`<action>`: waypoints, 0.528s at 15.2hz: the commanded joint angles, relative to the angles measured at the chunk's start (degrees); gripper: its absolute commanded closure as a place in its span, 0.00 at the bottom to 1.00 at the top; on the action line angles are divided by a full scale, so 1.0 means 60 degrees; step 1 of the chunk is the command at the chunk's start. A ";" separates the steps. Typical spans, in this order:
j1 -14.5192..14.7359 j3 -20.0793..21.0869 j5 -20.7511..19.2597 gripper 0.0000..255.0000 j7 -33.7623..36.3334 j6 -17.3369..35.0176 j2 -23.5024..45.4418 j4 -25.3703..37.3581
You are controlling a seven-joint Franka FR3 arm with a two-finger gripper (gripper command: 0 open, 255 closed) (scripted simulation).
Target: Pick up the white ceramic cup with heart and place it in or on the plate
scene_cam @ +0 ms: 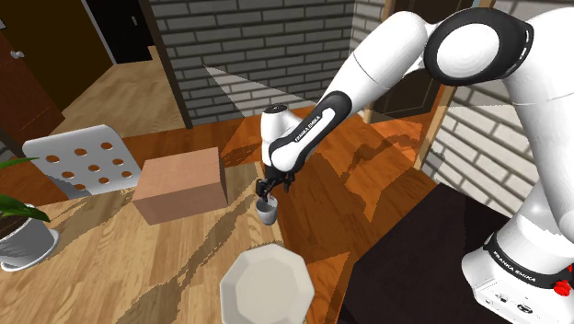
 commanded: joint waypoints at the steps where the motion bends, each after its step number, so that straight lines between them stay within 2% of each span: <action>1: 0.0068 -0.0044 -0.0037 0.00 0.0035 0.0113 0.0314 0.0199; 8: 0.0195 -0.0148 -0.0123 0.00 0.0089 0.0487 0.0936 0.0451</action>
